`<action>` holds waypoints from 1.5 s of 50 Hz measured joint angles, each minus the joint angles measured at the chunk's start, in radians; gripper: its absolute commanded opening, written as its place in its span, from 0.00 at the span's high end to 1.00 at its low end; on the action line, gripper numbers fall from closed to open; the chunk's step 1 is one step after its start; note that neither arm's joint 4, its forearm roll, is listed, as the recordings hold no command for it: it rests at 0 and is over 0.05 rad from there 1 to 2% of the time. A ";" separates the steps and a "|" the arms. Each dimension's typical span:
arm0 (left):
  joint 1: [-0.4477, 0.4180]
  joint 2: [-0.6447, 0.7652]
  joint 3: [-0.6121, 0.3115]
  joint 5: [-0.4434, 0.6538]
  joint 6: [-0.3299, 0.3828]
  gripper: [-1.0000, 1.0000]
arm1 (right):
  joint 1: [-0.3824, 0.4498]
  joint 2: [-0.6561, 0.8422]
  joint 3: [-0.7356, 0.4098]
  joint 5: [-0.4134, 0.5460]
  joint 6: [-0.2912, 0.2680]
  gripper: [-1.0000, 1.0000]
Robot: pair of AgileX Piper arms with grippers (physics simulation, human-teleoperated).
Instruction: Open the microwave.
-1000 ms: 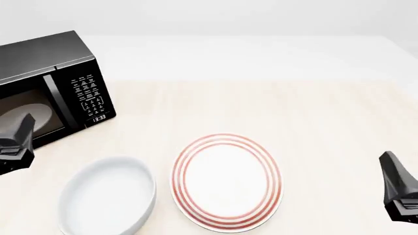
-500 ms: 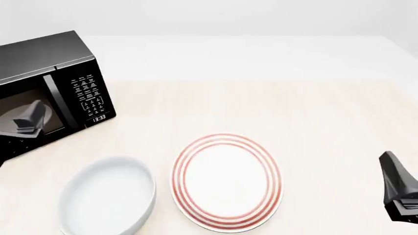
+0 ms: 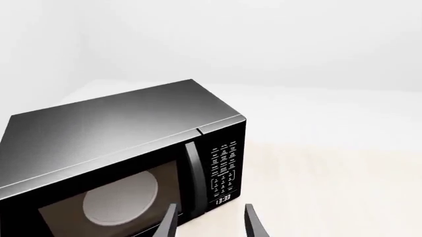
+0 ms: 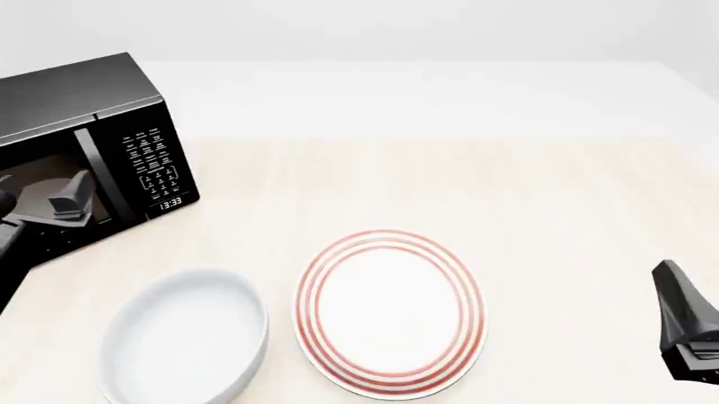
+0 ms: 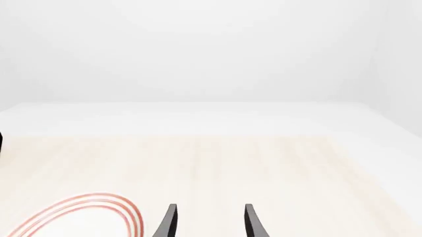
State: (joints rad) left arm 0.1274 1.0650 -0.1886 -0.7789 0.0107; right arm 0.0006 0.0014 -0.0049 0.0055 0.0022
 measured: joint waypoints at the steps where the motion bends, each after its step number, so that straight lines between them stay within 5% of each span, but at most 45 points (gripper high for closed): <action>1: 0.000 0.009 -0.001 -0.007 0.000 0.00 | 0.000 0.000 0.000 0.000 0.000 0.00; 39: -0.009 0.282 -0.047 -0.193 -0.017 0.00 | 0.000 0.000 0.000 0.000 0.000 0.00; 75: -0.005 0.493 -0.195 -0.218 -0.021 0.00 | 0.000 0.000 0.000 0.000 0.000 0.00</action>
State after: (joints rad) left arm 0.1219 1.5583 -0.3837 -0.9970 -0.0104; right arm 0.0006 0.0014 -0.0049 0.0055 0.0022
